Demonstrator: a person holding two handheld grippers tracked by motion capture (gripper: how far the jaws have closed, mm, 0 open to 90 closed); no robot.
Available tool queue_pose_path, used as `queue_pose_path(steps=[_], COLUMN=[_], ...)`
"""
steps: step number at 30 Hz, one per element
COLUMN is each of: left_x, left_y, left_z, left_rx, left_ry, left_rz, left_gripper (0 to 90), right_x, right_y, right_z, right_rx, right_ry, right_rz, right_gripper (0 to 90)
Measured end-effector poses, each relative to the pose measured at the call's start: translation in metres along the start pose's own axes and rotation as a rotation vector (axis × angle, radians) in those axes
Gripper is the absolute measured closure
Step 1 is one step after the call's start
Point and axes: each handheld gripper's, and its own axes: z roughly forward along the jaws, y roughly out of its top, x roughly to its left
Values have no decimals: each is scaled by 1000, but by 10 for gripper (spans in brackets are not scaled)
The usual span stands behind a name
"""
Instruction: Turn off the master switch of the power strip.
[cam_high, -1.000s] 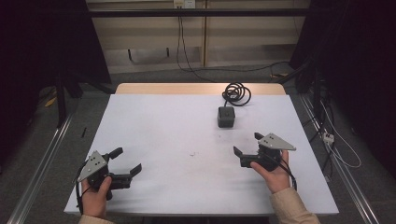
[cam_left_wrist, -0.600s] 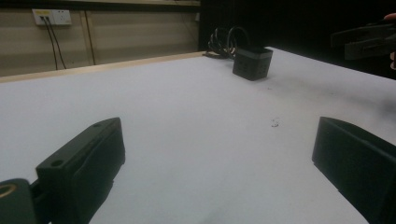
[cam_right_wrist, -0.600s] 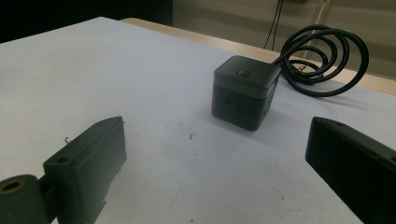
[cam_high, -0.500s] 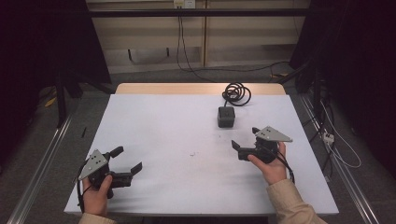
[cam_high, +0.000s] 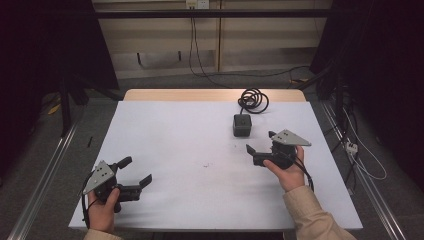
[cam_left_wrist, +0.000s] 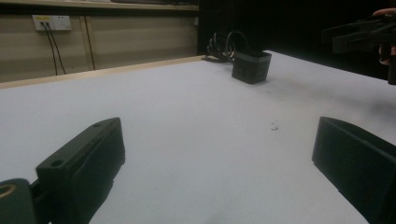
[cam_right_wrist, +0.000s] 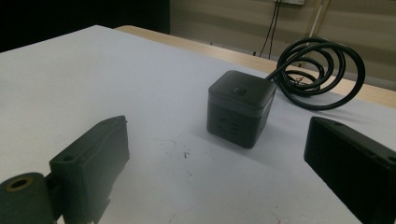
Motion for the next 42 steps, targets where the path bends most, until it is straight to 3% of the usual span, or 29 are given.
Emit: queue_pose_path(steps=[6, 9, 13, 25, 42], left_x=[-3, -5, -7, -8, -9], left_y=[-1, 1, 3, 0, -1], left_z=[-4, -4, -3, -10, -8], left_rx=[4, -14, -12, -14, -7], left_ry=[-11, -14, -19, -4, -1], left_rz=[10, -9, 21, -6, -11], left_gripper=[23, 22, 22, 22, 21], right_x=[0, -1, 0, -7, -13], right_y=[0, 0, 1, 0, 9], right_z=[1, 0, -2, 2, 9], right_rx=[7, 3, -3, 3, 13], right_ry=[-6, -14, -13, -18, -35], right_rz=[-5, -4, -1, 19, 25], right_gripper=[62, 63, 69, 70, 90])
